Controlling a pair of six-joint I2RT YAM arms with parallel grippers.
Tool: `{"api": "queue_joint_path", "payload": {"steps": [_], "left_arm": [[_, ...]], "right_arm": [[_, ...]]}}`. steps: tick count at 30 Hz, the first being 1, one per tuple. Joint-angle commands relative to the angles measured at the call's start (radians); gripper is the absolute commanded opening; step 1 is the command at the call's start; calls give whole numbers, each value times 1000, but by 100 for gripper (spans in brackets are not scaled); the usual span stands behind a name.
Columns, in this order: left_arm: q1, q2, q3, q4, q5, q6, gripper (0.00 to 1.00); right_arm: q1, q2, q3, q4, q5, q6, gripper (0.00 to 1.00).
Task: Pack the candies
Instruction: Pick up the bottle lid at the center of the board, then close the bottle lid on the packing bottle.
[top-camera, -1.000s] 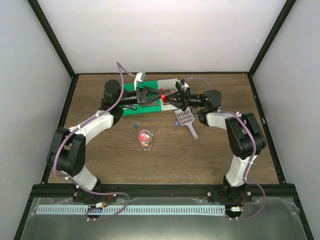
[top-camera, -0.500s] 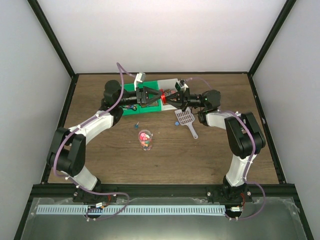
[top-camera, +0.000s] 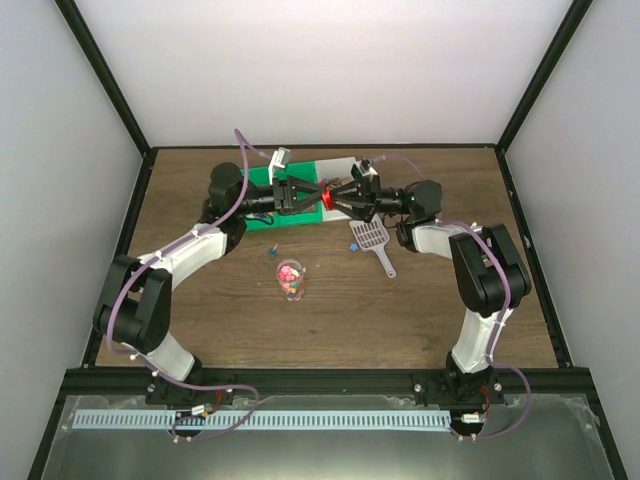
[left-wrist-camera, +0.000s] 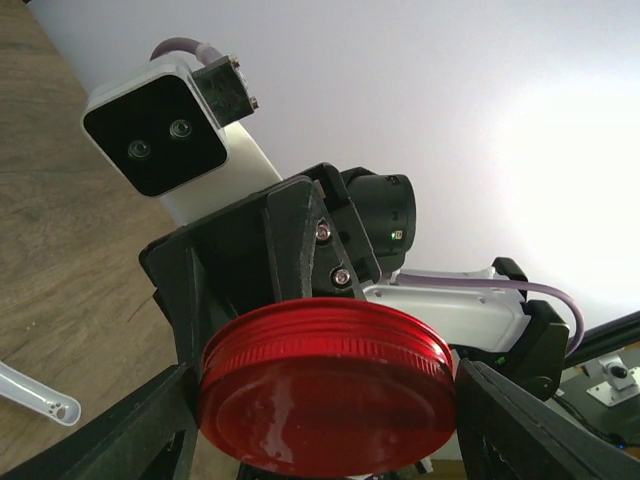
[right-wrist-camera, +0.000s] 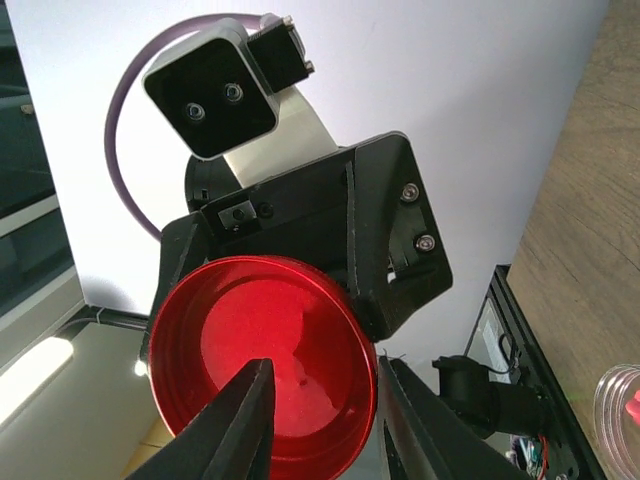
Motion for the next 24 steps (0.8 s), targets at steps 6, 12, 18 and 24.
{"api": "queue_joint_path", "payload": {"steps": [6,12,18,24], "left_arm": [[-2,-58,-5,-183,-38,128,70],[-1,-84,6,-361,-74,225,69],[-3,-67,185,-905,-223,524,67],[-4,-104,228,-1120,-282,605,67]], "right_arm": [[-74,-77,-102,-10,29,-32,31],[-96,-134,-189,-46,11,-75,31],[-100,-208,-197,-349,-18,-295,31],[-100,-233,-163,-582,-66,-465,31]]}}
